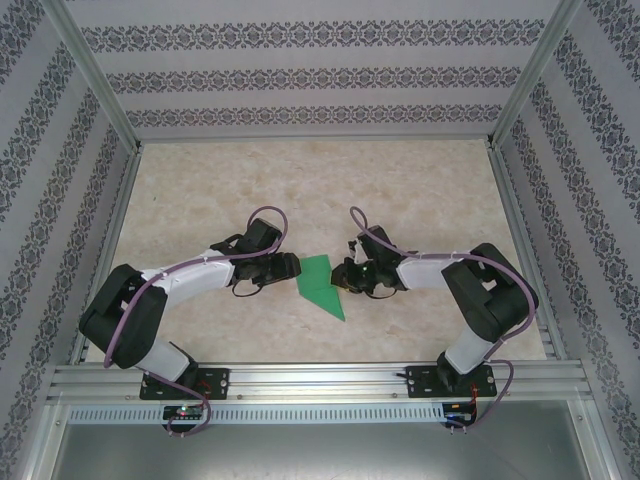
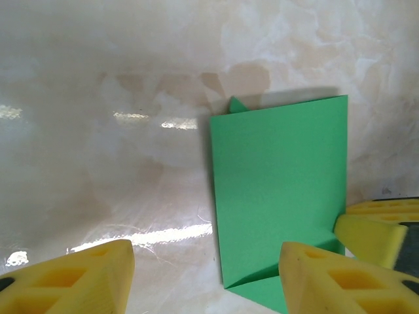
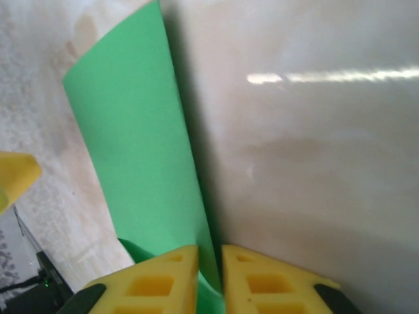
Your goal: Fold a paper plane with a square sheet of paper (pick it up from the middle)
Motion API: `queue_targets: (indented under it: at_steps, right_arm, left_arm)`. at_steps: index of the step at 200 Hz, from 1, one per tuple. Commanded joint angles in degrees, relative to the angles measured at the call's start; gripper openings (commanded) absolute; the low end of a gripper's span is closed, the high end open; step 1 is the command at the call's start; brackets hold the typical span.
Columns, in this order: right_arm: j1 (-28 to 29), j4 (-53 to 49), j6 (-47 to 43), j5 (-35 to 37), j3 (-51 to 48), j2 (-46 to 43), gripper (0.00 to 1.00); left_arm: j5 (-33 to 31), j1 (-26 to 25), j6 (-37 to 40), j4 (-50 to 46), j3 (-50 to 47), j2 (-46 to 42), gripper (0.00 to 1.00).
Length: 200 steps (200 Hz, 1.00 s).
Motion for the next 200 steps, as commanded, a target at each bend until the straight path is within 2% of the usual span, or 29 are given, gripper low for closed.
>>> queue_targets:
  at_steps: [1, 23, 38, 53, 82, 91, 104, 123, 155, 200]
  right_arm:
    - [0.0, 7.8, 7.3, 1.9, -3.6, -2.8, 0.16]
    - [0.6, 14.7, 13.8, 3.4, -7.6, -4.5, 0.19]
    - [1.1, 14.6, 15.6, 5.3, -8.8, -6.6, 0.23]
    - [0.7, 9.1, 13.6, 7.9, -8.8, -10.1, 0.30]
    - [-1.0, -8.9, 3.3, 12.9, -4.9, -18.5, 0.37]
    - [-1.1, -12.3, 0.3, 12.7, -3.6, -20.9, 0.37]
    - [-0.9, -13.1, -2.4, 8.9, -2.6, -22.8, 0.34]
    - [1.7, -13.8, -4.6, 5.0, -0.3, -21.8, 0.28]
    - [7.5, -15.1, -5.6, 5.5, 3.9, -15.6, 0.20]
    - [8.0, -13.0, -5.0, 6.0, 4.3, -10.9, 0.17]
  left_arm:
    - [0.9, -0.5, 0.4, 0.9, 2.1, 0.8, 0.61]
    - [1.2, -0.5, 0.3, 0.9, 2.4, 1.0, 0.61]
    - [1.4, -0.5, 0.6, 0.7, 2.8, 1.4, 0.61]
    - [1.6, -0.5, 0.7, 0.7, 3.1, 1.9, 0.61]
    - [1.7, -0.5, 0.9, 0.9, 3.2, 1.8, 0.61]
    - [1.4, -0.5, 0.9, 0.7, 3.2, 1.5, 0.61]
    - [1.0, -0.5, 0.8, 0.8, 3.0, 0.9, 0.61]
    - [0.4, -0.5, 0.4, 1.1, 2.5, 0.5, 0.61]
    - [0.9, -0.5, 0.1, 1.4, 2.4, 0.6, 0.61]
    - [1.1, -0.5, 0.2, 1.1, 1.9, -0.1, 0.61]
